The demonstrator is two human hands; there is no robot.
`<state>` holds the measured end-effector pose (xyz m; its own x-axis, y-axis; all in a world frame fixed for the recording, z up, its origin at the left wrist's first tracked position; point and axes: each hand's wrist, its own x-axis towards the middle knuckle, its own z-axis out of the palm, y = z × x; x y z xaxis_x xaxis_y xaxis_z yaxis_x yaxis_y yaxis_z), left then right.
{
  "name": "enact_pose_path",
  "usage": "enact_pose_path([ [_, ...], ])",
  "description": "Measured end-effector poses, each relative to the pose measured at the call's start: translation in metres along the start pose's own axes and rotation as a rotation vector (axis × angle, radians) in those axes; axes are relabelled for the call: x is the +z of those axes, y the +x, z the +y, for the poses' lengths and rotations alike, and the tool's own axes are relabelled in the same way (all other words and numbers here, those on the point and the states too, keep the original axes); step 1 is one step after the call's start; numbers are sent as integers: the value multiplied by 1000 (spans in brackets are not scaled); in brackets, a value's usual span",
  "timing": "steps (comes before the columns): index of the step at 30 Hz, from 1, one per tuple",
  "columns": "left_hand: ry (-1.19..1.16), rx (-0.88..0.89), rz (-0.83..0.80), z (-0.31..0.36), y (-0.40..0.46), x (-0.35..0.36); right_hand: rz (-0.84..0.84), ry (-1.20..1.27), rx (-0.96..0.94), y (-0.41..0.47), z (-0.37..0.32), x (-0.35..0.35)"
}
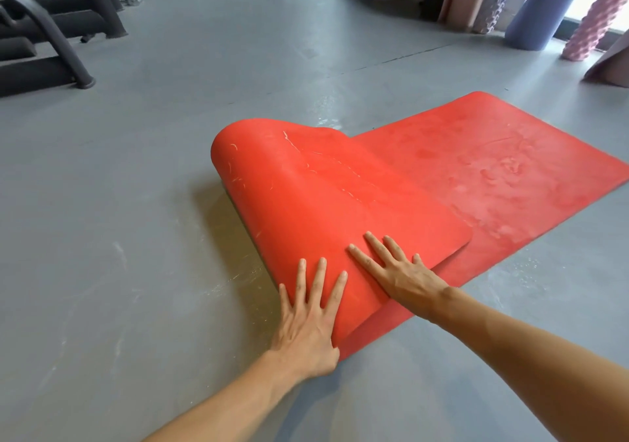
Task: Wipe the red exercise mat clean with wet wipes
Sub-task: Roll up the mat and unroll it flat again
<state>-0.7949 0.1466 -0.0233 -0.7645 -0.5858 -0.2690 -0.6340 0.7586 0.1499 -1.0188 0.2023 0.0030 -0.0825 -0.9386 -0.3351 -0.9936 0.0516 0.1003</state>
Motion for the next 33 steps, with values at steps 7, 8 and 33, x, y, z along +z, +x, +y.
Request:
enact_pose_path([
  [7, -8, -28, -60, -12, -19, -18, -51, 112, -85, 16, -22, -2],
  [8, -8, -18, -77, -16, -24, -23, -70, 129, -96, 17, -27, -4],
  [33, 128, -231, -81, -311, -275, -46, -7, 4, -533, 114, -388, -108],
])
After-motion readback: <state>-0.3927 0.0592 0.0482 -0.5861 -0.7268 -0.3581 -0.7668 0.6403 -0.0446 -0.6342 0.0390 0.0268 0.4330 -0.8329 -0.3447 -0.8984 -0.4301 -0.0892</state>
